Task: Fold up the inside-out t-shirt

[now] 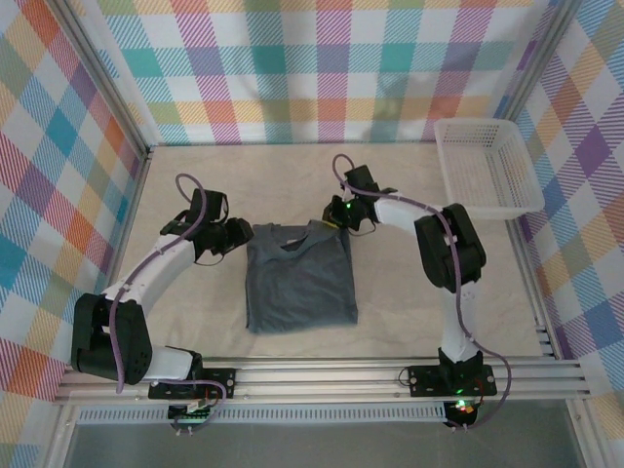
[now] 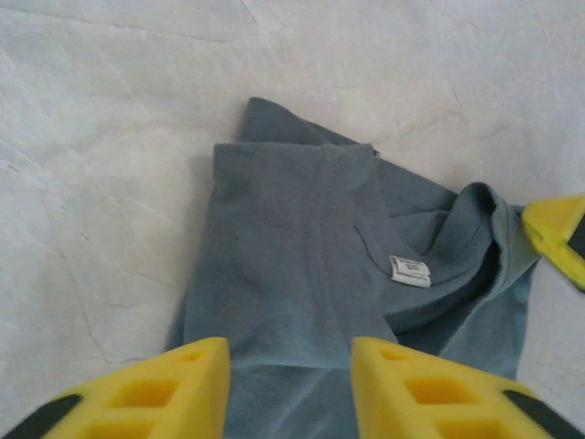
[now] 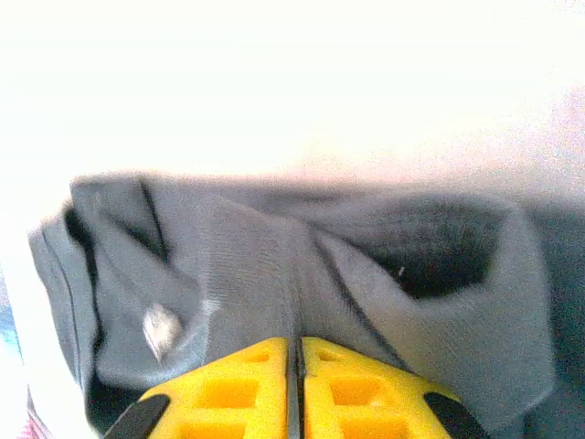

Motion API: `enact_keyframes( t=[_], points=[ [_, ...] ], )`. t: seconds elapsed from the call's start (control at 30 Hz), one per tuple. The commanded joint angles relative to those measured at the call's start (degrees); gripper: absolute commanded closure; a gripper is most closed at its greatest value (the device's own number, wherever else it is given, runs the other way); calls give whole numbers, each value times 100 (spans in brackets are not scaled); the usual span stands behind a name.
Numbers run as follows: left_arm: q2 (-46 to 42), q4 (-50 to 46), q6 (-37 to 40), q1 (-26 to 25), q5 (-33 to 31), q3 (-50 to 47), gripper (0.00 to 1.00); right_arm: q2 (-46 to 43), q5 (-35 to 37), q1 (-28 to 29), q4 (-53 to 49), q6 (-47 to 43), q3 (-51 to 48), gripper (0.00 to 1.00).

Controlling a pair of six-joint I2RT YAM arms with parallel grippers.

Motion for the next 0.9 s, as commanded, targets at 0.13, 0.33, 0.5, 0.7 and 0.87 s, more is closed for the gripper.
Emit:
enact_keyframes(
  t=[0.13, 0.33, 0.5, 0.7, 0.87],
  points=[
    [269, -124, 384, 391, -76, -38, 36, -926, 708, -133, -725, -656, -209, 65],
    [1038, 405, 553, 405, 616, 184, 28, -1472, 1055, -168, -510, -1673, -1380, 32],
    [1723, 397, 688, 405, 440, 685, 29, -798, 519, -163, -619, -1969, -894, 29],
    [2312, 820, 614, 408, 867, 919, 30, -286, -73, -142, -456, -1840, -402, 35],
    [2895, 1330, 371, 393, 1595, 1115, 34, -33, -286, -124, -463, -1519, -279, 42]
  ],
)
